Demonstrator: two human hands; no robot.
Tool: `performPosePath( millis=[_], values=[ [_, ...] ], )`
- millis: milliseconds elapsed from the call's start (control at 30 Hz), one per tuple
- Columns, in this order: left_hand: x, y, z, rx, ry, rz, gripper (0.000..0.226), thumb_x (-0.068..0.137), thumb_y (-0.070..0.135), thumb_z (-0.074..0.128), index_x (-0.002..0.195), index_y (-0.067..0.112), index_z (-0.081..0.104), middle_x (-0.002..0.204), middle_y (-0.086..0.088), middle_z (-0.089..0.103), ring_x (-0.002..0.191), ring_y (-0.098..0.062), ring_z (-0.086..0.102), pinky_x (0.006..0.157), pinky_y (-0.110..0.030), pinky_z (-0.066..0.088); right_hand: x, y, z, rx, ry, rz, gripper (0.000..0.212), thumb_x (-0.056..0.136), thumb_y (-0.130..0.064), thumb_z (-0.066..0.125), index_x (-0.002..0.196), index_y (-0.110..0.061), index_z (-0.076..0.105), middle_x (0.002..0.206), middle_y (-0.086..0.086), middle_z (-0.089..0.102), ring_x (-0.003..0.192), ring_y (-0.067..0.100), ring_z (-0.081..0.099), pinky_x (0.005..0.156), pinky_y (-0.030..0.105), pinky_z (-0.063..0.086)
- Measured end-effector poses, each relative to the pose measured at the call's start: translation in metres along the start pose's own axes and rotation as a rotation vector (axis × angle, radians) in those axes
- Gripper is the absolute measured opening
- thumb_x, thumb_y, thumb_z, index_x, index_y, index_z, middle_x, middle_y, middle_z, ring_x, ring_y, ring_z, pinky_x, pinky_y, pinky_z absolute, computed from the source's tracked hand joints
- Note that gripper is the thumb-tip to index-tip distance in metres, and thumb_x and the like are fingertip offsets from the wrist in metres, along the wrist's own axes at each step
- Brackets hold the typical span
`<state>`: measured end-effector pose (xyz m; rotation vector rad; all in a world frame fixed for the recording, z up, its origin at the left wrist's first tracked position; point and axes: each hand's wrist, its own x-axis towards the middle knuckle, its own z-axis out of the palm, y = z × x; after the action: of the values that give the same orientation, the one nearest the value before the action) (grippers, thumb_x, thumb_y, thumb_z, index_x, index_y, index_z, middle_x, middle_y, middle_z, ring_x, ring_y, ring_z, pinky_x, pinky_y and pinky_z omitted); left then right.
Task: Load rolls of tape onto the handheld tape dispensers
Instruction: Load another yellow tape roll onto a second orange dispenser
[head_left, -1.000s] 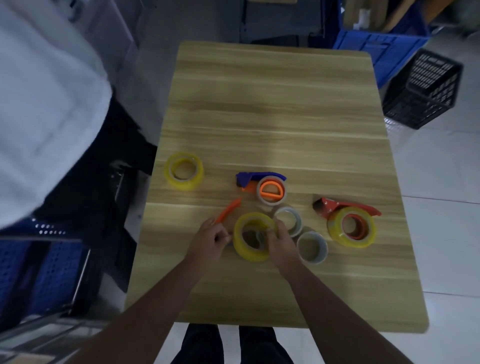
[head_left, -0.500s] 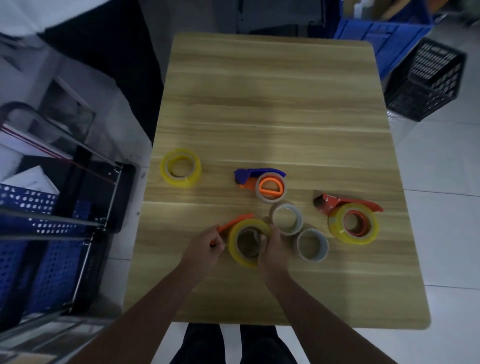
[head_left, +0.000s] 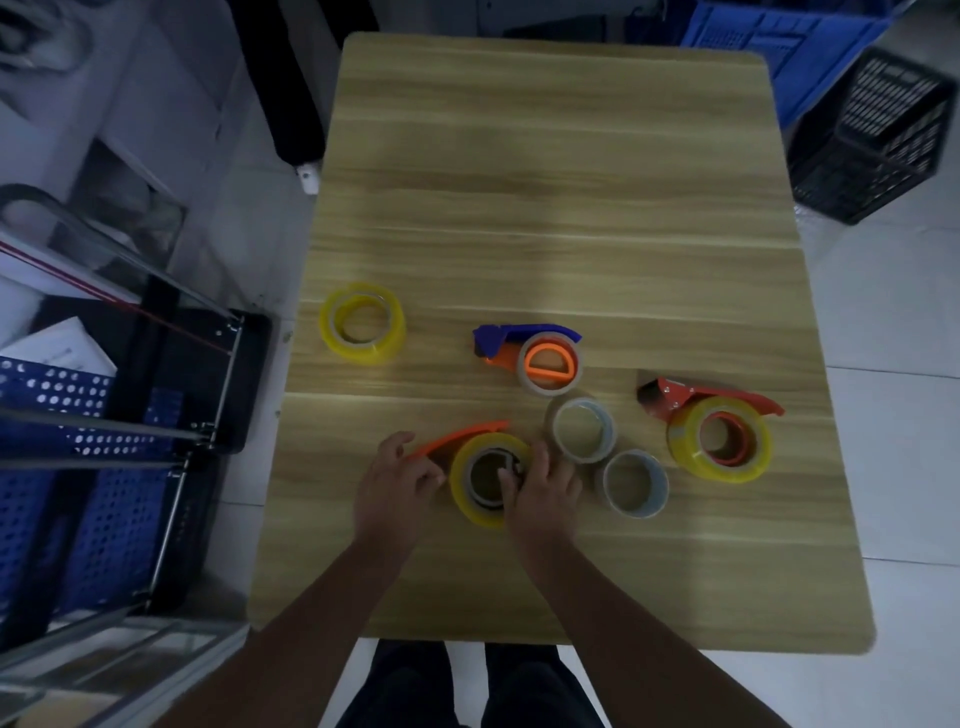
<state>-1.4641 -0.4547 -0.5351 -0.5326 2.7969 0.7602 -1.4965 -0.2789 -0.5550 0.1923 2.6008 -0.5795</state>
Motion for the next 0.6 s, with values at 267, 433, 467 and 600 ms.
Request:
performPosePath(
  millis=[267, 433, 467, 600],
  values=[
    [0.008, -0.015, 0.001, 0.043, 0.044, 0.141, 0.012, 0.076, 0.031, 0.062, 0.079, 0.027, 0.072, 0.122, -0.005, 0.060, 0.107, -0.025, 0.060, 0.089, -0.034, 0.047, 0.005, -0.034, 0.004, -0.253, -0.073, -0.814, 0.061, 0.071, -0.050, 0.066, 0.125, -0.023, 0.053, 0.139, -0.005, 0.052, 0.141, 0.023, 0.031, 0.113, 0.054, 0.027],
    [0.017, -0.023, -0.005, 0.056, 0.009, 0.183, 0.006, 0.073, 0.026, 0.066, 0.075, 0.029, 0.069, 0.127, -0.003, 0.058, 0.109, -0.025, 0.059, 0.091, -0.040, 0.047, 0.008, -0.030, 0.006, -0.473, -0.044, -0.816, 0.061, 0.066, -0.040, 0.068, 0.123, -0.024, 0.051, 0.139, -0.003, 0.049, 0.140, 0.026, 0.033, 0.107, 0.064, 0.024],
    [0.019, -0.022, -0.007, 0.059, 0.009, 0.200, 0.005, 0.072, 0.025, 0.069, 0.075, 0.029, 0.070, 0.127, -0.002, 0.058, 0.109, -0.026, 0.059, 0.090, -0.041, 0.048, 0.009, -0.030, 0.006, -0.480, -0.033, -0.817, 0.063, 0.065, -0.039, 0.070, 0.123, -0.024, 0.051, 0.138, -0.003, 0.049, 0.139, 0.026, 0.035, 0.107, 0.064, 0.025],
    [0.024, -0.019, -0.012, 0.049, 0.051, 0.239, 0.019, 0.072, 0.041, 0.054, 0.072, 0.033, 0.072, 0.125, 0.000, 0.060, 0.106, -0.023, 0.060, 0.087, -0.037, 0.046, 0.009, -0.028, 0.004, -0.477, -0.010, -0.808, 0.067, 0.062, -0.034, 0.073, 0.124, -0.024, 0.051, 0.137, -0.002, 0.051, 0.136, 0.027, 0.038, 0.105, 0.062, 0.028]
  ],
)
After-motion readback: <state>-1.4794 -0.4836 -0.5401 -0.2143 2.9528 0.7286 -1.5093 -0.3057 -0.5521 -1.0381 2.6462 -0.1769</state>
